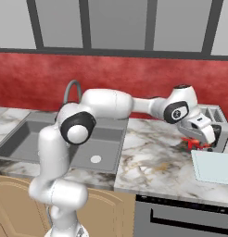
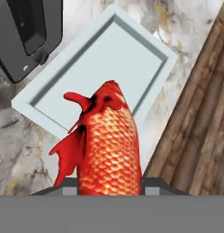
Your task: Take the fish out of the fridge, briefly rinse it in the sink, and place it on the tray next to the sink.
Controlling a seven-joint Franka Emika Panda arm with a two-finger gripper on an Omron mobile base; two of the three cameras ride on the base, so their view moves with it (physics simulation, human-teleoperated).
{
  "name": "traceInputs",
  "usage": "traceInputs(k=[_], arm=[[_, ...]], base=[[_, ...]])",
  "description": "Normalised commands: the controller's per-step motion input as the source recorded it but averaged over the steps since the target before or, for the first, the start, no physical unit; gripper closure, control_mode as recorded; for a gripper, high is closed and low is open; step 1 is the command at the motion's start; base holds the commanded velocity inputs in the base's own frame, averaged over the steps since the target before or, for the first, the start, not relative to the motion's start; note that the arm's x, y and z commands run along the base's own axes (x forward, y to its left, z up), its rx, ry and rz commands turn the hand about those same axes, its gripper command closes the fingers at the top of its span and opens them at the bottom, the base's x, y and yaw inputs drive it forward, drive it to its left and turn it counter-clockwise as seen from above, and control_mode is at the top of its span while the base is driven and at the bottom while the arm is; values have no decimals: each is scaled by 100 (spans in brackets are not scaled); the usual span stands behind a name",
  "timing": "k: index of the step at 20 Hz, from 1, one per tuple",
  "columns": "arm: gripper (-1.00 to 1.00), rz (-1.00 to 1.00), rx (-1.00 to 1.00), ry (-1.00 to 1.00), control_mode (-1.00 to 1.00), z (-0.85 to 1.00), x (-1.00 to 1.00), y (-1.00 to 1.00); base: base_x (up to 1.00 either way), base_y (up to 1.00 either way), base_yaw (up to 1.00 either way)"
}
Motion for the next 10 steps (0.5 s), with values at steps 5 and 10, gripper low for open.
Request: traceInputs(k=[5,10], arm=[[100,0,2,-3,-100,-17,0,-46],[100,0,2,-3,-100,-44,0,-30]], base=[[0,0,0],[0,0,0]])
